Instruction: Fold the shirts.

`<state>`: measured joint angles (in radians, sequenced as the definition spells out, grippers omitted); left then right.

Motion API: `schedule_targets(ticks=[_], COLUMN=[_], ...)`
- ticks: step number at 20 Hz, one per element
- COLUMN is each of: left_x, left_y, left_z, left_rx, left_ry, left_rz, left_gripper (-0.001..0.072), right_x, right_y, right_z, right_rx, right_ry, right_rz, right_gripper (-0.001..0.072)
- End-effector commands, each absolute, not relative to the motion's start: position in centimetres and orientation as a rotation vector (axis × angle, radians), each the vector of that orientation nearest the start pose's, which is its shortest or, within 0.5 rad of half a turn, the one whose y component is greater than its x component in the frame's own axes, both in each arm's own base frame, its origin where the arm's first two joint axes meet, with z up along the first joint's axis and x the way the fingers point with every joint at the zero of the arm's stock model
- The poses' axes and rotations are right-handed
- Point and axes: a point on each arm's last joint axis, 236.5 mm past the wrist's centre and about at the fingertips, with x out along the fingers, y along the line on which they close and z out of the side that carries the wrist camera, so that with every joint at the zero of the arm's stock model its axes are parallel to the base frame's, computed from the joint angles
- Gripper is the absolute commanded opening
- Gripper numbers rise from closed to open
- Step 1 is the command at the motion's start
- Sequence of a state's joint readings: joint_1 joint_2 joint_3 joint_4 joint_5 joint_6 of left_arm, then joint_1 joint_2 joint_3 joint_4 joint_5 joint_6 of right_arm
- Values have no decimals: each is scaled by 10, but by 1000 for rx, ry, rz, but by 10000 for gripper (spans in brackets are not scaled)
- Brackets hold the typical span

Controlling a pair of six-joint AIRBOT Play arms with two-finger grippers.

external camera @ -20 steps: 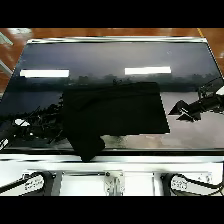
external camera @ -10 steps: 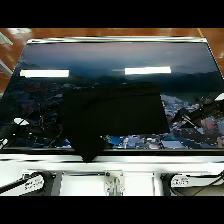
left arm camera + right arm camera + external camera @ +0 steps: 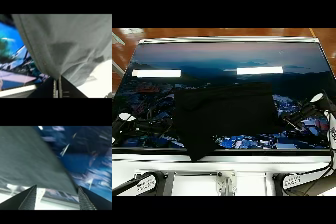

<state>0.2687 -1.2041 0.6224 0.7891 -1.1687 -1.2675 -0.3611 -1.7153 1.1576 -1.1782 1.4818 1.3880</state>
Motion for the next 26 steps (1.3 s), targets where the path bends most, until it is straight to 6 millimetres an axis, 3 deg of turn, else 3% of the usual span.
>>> schedule_targets(ticks=[1, 2, 3, 4, 5, 7, 9, 10, 11, 12, 13, 15, 16, 17, 18, 19, 20, 21, 23, 26], left_x=[294, 302, 309, 316, 322, 335, 354, 366, 376, 383, 383, 354, 327, 288, 246, 210, 181, 155, 123, 113], left_y=[-77, -75, -72, -70, -67, -64, -60, -56, -53, -50, -48, -52, -56, -62, -70, -77, -84, -90, -97, -92], left_z=[-44, -34, -23, -11, 2, 31, 75, 108, 154, 207, 273, 411, 475, 538, 584, 612, 628, 634, 632, 602], left_rx=[-760, -744, -734, -722, -707, -663, -591, -542, -476, -407, -334, -217, -175, -143, -125, -118, -110, -94, -48, 0], left_ry=[1366, 1342, 1323, 1302, 1281, 1237, 1144, 1058, 937, 799, 635, 279, 96, -94, -245, -345, -412, -454, -467, -356], left_rz=[-309, -318, -330, -344, -359, -392, -423, -429, -431, -428, -421, -393, -377, -364, -361, -366, -371, -371, -347, -272], left_gripper=[40, 40, 40, 40, 40, 40, 39, 39, 39, 39, 39, 39, 40, 40, 39, 40, 40, 39, 39, 39], right_x=[307, 309, 310, 310, 310, 314, 335, 352, 369, 387, 399, 404, 389, 357, 317, 272, 233, 199, 156, 136], right_y=[9, 16, 23, 31, 40, 59, 62, 58, 54, 50, 47, 38, 34, 32, 32, 32, 31, 29, 23, 13], right_z=[-123, -125, -126, -126, -122, -104, -68, -37, 0, 53, 117, 261, 350, 434, 497, 544, 571, 585, 588, 557], right_rx=[561, 538, 515, 497, 490, 448, 417, 374, 313, 219, 101, -69, -124, -144, -160, -171, -181, -191, -173, -134], right_ry=[1871, 1871, 1870, 1872, 1874, 1819, 1688, 1582, 1460, 1296, 1103, 690, 436, 190, -5, -163, -260, -318, -340, -217], right_rz=[190, 190, 203, 219, 252, 382, 417, 420, 435, 456, 469, 386, 313, 244, 197, 150, 113, 77, 22, -26], right_gripper=[606, 600, 421, 146, 65, 63, 62, 62, 62, 62, 61, 62, 62, 61, 62, 61, 62, 61, 61, 62])
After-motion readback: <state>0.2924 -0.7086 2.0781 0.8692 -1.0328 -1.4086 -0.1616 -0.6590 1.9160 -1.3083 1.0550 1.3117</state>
